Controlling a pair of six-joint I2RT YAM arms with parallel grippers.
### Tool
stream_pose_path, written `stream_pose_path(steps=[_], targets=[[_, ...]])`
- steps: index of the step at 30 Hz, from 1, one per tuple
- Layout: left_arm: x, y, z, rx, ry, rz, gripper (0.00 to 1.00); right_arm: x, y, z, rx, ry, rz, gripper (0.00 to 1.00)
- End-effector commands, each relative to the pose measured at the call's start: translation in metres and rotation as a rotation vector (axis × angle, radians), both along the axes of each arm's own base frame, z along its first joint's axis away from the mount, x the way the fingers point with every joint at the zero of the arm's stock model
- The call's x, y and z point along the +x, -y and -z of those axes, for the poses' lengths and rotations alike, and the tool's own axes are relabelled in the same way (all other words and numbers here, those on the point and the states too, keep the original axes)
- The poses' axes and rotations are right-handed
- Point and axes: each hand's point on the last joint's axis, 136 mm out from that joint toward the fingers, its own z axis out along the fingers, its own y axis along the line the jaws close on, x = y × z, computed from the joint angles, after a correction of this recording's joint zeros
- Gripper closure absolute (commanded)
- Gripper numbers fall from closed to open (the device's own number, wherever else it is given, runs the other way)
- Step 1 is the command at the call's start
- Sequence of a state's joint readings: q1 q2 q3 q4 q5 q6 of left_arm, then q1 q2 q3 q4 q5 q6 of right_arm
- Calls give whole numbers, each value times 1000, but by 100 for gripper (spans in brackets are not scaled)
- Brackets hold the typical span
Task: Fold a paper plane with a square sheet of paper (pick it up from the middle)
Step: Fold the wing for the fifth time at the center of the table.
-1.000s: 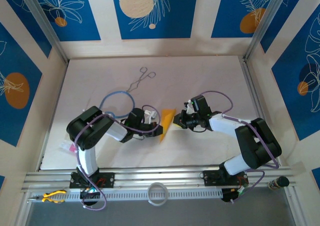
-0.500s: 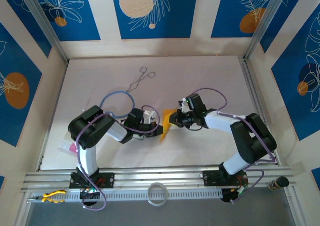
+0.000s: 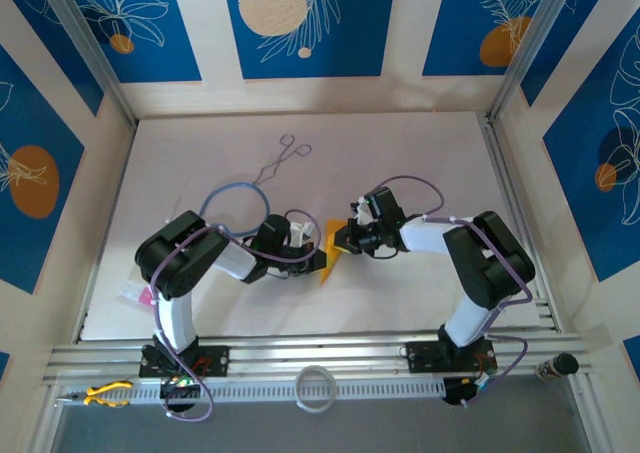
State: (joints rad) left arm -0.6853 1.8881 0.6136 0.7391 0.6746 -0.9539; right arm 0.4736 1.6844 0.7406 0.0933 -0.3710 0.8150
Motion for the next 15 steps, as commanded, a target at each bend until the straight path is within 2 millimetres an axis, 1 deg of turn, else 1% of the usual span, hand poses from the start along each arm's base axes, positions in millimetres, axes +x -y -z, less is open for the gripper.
stream_pose_path(steps=[1,8,15], targets=[[-5,-15,23,84,-99,-48,100,7,-1,-8,25,35,-5,92],[-5,-18,27,100,-120,-63,100,2,2,-3,31,21,-19,92],[-6,-22,32,135,-145,-76,100,5,-1,4,53,13,-26,92]])
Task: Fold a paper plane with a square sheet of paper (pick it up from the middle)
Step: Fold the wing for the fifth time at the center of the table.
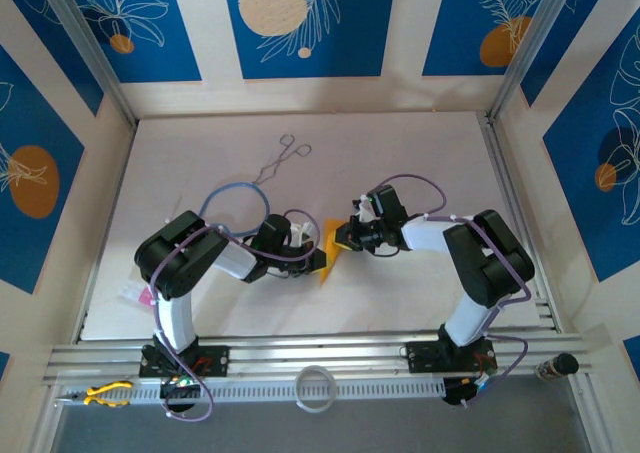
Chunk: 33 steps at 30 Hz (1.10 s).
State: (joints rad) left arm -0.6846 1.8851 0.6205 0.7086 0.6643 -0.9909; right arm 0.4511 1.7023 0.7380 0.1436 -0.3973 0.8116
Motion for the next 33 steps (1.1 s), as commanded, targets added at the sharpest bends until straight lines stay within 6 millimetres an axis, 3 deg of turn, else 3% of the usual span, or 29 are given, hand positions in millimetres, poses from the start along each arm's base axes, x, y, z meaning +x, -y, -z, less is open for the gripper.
stream_pose_path(steps=[1,20,24,33], targets=[[-7,-21,30,123,-104,-50,100,-2,-2,6,22,-7,-30,92],[-11,-31,36,199,-108,-48,100,1,3,35,-12,-76,-6,91],[-13,-32,32,203,-92,-36,88,0,4,38,-22,-92,0,91],[-30,-29,15,203,-76,73,84,0,3,38,-27,-109,9,90]])
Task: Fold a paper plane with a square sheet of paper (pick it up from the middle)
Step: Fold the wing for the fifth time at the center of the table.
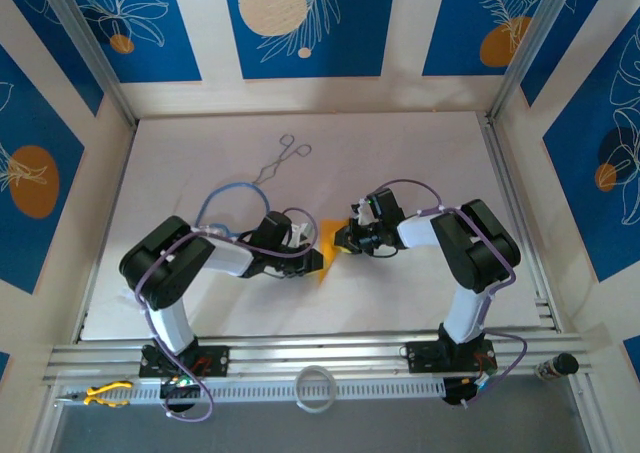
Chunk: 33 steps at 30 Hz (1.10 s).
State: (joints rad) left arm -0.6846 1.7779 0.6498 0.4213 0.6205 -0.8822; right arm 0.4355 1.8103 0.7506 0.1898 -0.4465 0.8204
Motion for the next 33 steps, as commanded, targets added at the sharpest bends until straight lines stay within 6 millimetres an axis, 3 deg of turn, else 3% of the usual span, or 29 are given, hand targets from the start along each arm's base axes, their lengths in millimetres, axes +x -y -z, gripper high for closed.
stream_pose_path(steps=[1,10,12,14,18,27,33], targets=[[-23,-12,14,70,-72,60,84,-1,5,14,-46,-44,18,91],[-32,-14,19,98,-93,100,98,-2,2,16,-55,-57,13,90],[-32,-16,19,110,-89,95,95,-3,1,17,-61,-61,11,90],[-32,-19,18,124,-79,91,85,-2,1,18,-63,-62,12,90],[-34,-22,14,153,-51,105,79,-3,1,17,-62,-64,11,90],[-35,-17,15,200,-10,164,71,-3,-1,17,-60,-68,11,90],[-36,-26,23,298,8,186,72,-3,0,17,-60,-69,13,90]])
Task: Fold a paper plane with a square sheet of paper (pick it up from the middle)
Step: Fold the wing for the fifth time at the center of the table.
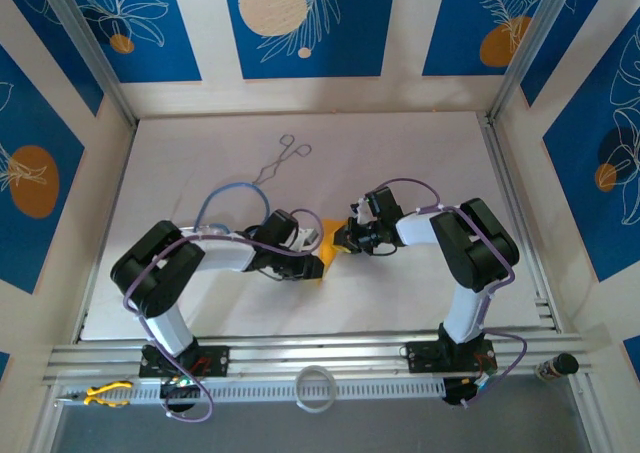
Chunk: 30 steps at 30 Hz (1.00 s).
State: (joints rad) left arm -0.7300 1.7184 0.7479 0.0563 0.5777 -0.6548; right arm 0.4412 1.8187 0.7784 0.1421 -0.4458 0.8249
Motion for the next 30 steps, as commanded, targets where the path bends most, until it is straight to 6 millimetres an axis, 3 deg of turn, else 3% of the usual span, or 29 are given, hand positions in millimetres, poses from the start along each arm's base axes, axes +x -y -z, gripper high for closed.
stream_pose_path(steps=[1,23,27,30], targets=[[-11,-21,24,152,-22,24,73,-3,2,17,-48,-41,15,90],[-12,-19,22,120,-8,9,94,-3,3,18,-55,-47,18,90],[-7,-17,11,96,31,-5,93,-3,4,19,-61,-48,21,90],[0,-17,-3,79,86,-23,86,-3,4,19,-64,-51,25,90]])
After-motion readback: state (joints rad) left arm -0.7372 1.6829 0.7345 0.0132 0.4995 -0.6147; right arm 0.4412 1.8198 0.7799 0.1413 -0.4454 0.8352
